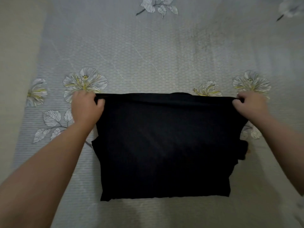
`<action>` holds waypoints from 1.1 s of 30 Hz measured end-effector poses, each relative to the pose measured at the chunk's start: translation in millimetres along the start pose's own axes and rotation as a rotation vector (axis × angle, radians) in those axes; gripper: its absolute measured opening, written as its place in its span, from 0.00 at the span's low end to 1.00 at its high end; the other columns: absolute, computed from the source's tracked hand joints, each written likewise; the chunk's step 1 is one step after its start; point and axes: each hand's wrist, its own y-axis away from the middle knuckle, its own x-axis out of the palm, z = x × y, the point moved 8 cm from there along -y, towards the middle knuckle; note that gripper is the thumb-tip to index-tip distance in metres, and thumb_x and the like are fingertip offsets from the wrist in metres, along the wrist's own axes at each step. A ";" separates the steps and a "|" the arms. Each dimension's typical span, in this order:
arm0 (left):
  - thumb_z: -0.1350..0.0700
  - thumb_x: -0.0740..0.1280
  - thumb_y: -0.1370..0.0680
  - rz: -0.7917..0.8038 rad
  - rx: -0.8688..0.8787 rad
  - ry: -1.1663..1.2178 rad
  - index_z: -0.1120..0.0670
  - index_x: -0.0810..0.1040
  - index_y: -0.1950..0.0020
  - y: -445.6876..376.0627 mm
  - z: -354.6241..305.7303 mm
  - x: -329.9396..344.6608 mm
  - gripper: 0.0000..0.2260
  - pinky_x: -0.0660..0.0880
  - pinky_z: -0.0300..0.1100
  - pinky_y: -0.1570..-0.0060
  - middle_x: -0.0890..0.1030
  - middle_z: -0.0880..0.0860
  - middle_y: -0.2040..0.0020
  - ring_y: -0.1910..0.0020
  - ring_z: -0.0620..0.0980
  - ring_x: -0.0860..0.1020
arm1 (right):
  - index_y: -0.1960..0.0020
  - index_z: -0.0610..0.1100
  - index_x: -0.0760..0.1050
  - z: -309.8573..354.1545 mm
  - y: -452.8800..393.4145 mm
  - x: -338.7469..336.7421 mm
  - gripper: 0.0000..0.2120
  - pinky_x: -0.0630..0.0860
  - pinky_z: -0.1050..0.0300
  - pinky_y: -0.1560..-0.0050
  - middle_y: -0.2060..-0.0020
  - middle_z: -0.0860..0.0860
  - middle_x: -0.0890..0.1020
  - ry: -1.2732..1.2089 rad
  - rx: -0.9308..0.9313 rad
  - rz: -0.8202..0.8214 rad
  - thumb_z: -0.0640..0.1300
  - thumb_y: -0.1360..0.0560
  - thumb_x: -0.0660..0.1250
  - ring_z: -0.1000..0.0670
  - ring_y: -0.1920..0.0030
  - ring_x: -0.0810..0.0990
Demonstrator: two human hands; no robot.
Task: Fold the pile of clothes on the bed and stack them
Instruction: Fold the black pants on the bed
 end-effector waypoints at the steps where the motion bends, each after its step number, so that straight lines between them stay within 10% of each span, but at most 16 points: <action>1: 0.59 0.63 0.26 0.041 -0.023 -0.014 0.68 0.75 0.53 -1.9 -5.3 4.5 0.11 0.62 0.52 0.46 0.75 0.69 0.50 0.45 0.63 0.69 | 0.54 0.30 0.76 0.6 -3.5 7.5 0.16 0.68 0.51 0.56 0.57 0.32 0.77 0.076 0.000 0.012 0.44 0.30 0.62 0.37 0.53 0.75; 6: 0.59 0.63 0.25 0.194 -0.094 0.071 0.60 0.59 0.28 32.9 -22.6 20.7 0.26 0.55 0.52 0.31 0.60 0.65 0.30 0.30 0.62 0.57 | 0.34 0.33 0.66 0.5 34.5 45.9 0.22 0.57 0.41 0.34 0.33 0.36 0.65 0.143 0.084 0.107 0.36 0.28 0.59 0.38 0.31 0.59; 10: 0.58 0.62 0.23 0.150 -0.058 0.182 0.63 0.59 0.28 119.4 -21.4 28.4 0.25 0.48 0.49 0.29 0.60 0.64 0.28 0.27 0.61 0.54 | 0.34 0.32 0.66 -5.7 118.6 59.5 0.26 0.57 0.44 0.34 0.34 0.35 0.67 0.030 0.133 -0.004 0.44 0.29 0.55 0.37 0.32 0.62; 20: 0.54 0.64 0.23 0.260 -0.748 0.656 0.62 0.69 0.35 265.3 48.8 58.2 0.19 0.69 0.43 0.43 0.75 0.60 0.38 0.41 0.53 0.73 | 0.40 0.30 0.69 -61.0 238.2 115.1 0.22 0.69 0.51 0.47 0.44 0.35 0.76 -0.408 0.668 0.102 0.46 0.25 0.65 0.37 0.43 0.74; 28: 0.58 0.62 0.22 0.326 -0.750 0.559 0.62 0.74 0.47 262.2 57.0 50.5 0.09 0.70 0.48 0.50 0.78 0.64 0.47 0.50 0.59 0.75 | 0.43 0.34 0.74 -74.9 208.5 119.3 0.22 0.71 0.55 0.51 0.46 0.40 0.78 -0.891 0.966 0.108 0.52 0.27 0.67 0.41 0.43 0.76; 33: 0.60 0.64 0.24 0.267 -0.497 0.301 0.64 0.63 0.31 248.6 46.3 21.0 0.23 0.66 0.51 0.40 0.71 0.63 0.36 0.36 0.60 0.69 | 0.52 0.33 0.76 -70.1 188.7 101.1 0.14 0.73 0.53 0.49 0.52 0.40 0.80 -0.838 0.995 -0.024 0.45 0.28 0.70 0.40 0.45 0.77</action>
